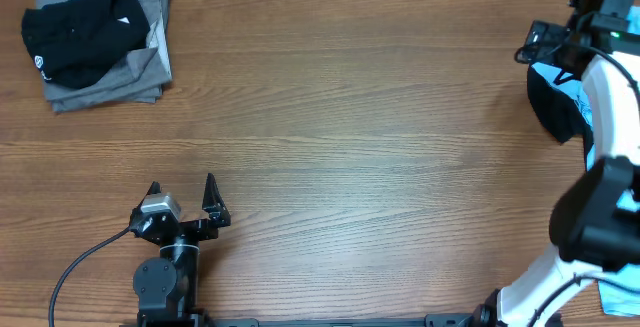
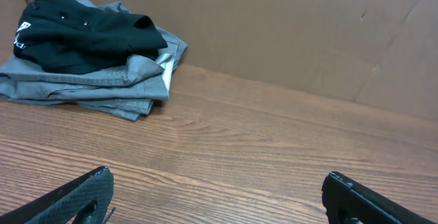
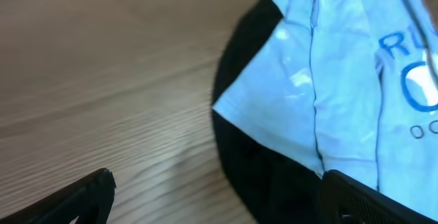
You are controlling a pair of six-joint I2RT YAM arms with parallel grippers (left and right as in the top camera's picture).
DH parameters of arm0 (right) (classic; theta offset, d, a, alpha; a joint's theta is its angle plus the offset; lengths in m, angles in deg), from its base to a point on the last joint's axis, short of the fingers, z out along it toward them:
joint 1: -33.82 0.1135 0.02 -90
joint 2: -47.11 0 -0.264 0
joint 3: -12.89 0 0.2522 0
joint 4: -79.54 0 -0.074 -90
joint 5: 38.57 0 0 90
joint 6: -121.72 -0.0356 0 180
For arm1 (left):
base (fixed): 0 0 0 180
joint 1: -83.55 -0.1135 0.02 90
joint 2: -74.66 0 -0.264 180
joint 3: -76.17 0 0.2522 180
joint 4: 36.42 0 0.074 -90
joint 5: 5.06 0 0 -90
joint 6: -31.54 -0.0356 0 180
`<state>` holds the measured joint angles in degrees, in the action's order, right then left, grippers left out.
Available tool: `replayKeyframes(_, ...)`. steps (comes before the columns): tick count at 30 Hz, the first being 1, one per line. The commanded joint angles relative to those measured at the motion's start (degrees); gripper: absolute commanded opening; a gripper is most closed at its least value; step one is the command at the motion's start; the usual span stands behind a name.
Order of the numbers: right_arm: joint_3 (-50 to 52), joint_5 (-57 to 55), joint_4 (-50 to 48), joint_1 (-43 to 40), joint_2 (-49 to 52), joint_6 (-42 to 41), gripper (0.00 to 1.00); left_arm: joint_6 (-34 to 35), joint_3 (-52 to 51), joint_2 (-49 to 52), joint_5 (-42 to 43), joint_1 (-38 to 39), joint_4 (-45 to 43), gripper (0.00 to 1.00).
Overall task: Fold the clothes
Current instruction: 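Reach the right gripper to the light-blue T-shirt at the right edge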
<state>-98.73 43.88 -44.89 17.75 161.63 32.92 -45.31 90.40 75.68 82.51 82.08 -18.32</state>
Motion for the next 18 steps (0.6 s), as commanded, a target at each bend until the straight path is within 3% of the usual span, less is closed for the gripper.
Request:
replayKeyframes(1, -1.1, -4.4, -1.8, 0.0, 4.9, 1.3, 1.00, -1.3, -0.2, -0.3, -0.9, 0.4, -0.2, 1.00)
replayKeyframes(18, -1.2, -7.0, -12.3, 0.1, 14.6, 2.1, 0.98, -1.3, -0.2, -0.3, -0.9, 0.4, -0.2, 1.00)
